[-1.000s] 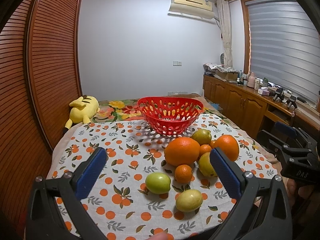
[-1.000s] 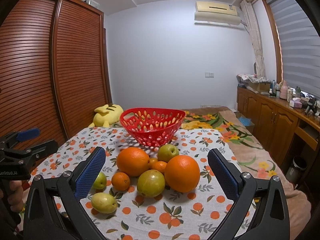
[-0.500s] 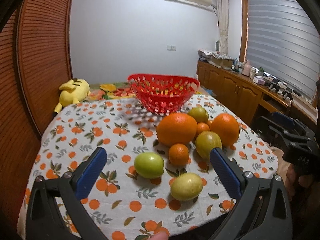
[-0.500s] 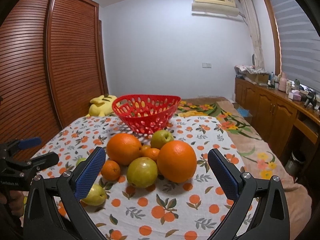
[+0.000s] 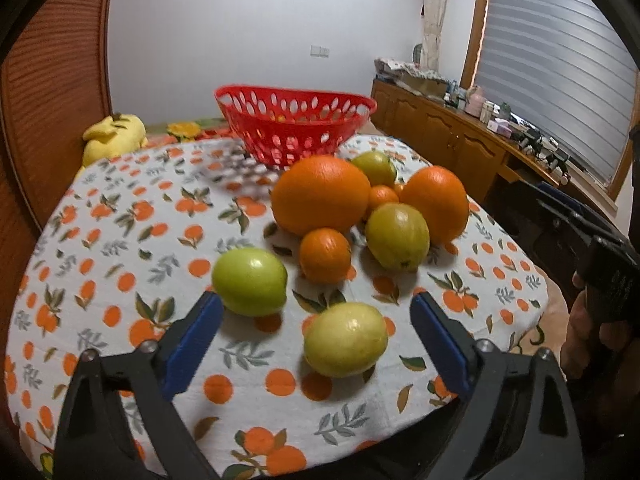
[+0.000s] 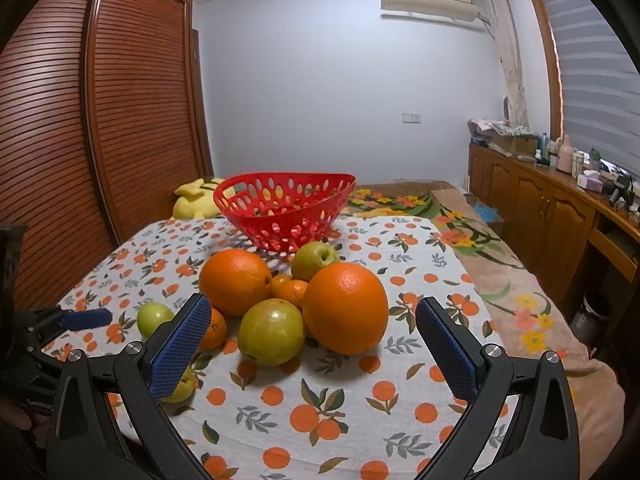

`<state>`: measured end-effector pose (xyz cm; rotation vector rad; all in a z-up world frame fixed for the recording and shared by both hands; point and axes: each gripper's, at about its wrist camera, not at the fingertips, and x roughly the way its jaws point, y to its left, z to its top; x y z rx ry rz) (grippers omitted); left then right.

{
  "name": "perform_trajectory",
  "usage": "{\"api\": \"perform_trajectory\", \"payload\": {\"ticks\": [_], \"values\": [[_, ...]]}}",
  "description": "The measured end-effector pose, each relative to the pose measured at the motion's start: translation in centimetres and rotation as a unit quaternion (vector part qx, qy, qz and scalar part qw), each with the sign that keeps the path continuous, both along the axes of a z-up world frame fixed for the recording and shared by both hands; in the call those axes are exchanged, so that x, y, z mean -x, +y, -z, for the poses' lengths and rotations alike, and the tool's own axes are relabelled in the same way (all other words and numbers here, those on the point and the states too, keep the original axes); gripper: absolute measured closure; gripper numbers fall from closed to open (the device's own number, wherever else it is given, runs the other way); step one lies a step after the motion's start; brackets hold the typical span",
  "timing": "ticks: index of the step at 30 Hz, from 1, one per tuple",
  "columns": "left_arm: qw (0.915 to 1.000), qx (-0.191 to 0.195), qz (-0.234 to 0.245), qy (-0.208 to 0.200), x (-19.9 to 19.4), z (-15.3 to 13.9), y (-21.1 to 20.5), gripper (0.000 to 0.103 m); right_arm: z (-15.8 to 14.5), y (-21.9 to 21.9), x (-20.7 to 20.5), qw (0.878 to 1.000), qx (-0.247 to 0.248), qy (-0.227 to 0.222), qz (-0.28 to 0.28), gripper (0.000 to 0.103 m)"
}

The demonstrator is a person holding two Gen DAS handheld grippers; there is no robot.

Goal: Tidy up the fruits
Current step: 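Grasp the yellow lemon with the left tool while the right tool grasps the large orange, then lift the lemon and large orange and carry both toward the red basket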

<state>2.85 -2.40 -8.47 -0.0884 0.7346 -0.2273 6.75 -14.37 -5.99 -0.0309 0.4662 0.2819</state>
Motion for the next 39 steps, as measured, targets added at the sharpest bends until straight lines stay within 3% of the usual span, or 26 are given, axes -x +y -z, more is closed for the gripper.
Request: {"api": "perform_trajectory", "payload": {"ticks": [5, 9, 13, 16, 39], "values": [[0.9993, 0.018, 0.022, 0.023, -0.4, 1.0, -0.5, 0.024, 0.9, -0.4, -1.1, 1.0, 0.002, 0.018, -0.003, 0.0], [0.9985, 0.013, 0.035, 0.038, -0.7, 1.7, -1.2, 0.027, 1.7, -0.7, -1.9, 0.999, 0.002, 0.035, -0.01, 0.001], [0.9972, 0.01, 0.042, 0.06, -1.4, 2.8, -1.4, 0.041, 2.6, -0.6, -2.8, 0.998, 0.006, 0.055, -0.021, 0.003], [0.9957, 0.03, 0.054, 0.069, -1.6, 3.3, -1.3, 0.049, 3.2, -0.8, -3.7, 0.997, 0.001, 0.073, -0.026, 0.003], [0.999, 0.02, 0.039, 0.011, -1.9, -0.4, -0.2, 0.049, 4.1, -1.9, -10.4, 0.989, -0.028, 0.141, -0.042, 0.014]]}}
